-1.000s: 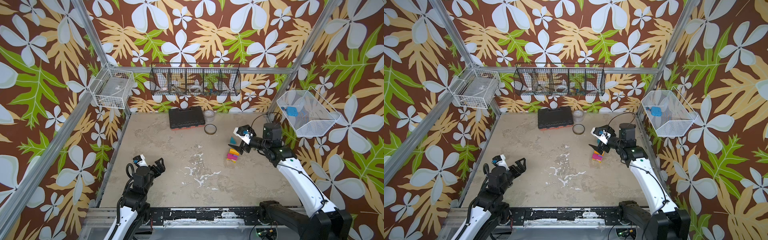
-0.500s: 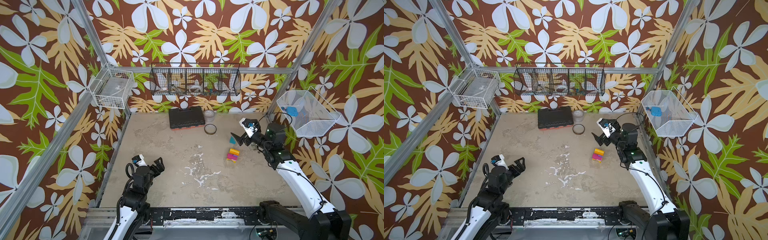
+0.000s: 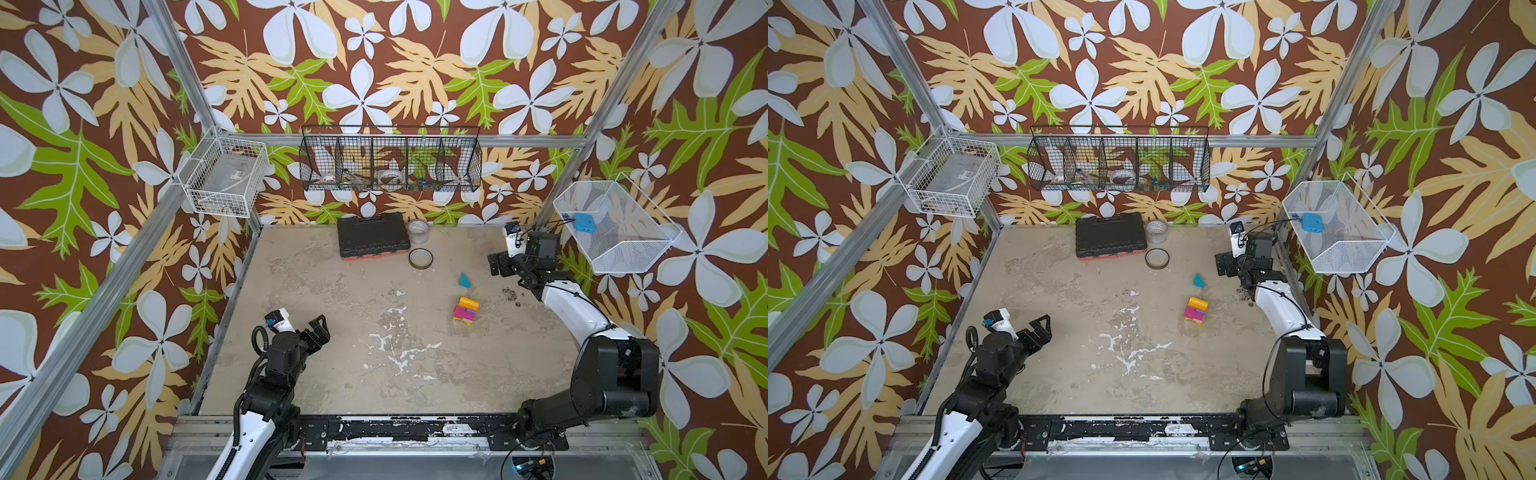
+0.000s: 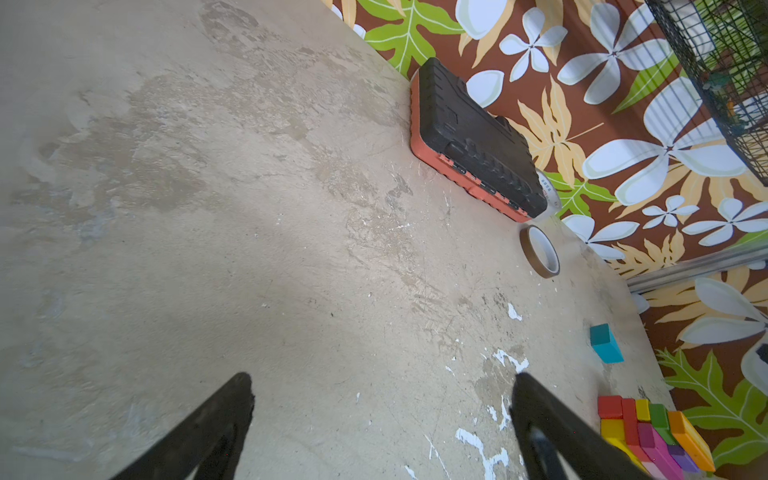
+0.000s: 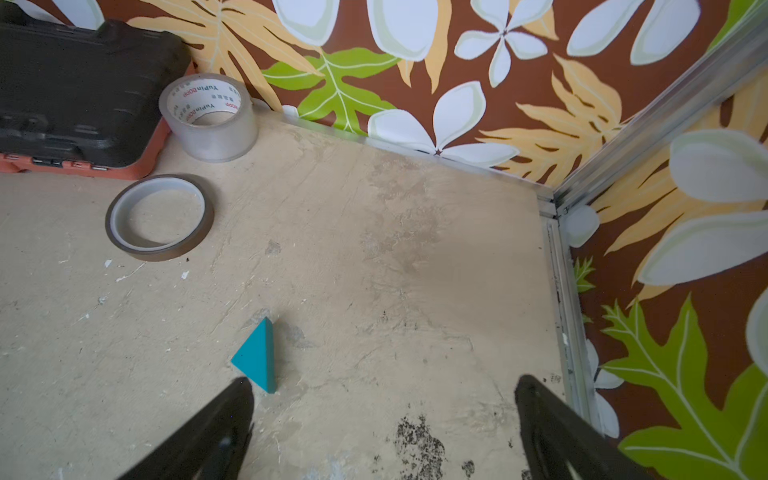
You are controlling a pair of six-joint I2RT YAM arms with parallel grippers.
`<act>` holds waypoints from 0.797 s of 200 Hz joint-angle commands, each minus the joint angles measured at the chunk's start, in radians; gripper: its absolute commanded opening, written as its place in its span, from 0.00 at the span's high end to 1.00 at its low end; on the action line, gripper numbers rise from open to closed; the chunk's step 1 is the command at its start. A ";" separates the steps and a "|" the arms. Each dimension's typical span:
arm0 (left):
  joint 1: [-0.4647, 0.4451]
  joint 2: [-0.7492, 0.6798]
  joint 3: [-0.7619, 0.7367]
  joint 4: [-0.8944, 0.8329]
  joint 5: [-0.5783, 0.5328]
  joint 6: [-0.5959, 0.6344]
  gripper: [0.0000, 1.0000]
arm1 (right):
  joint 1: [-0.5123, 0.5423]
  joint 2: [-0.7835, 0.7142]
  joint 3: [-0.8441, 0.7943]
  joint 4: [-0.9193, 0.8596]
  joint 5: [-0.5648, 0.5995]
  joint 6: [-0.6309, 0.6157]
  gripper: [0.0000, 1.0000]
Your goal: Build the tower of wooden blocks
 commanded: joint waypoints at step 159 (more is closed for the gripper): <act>0.000 0.075 -0.003 0.117 0.061 0.032 0.05 | 0.078 0.135 0.104 -0.322 -0.079 -0.056 0.07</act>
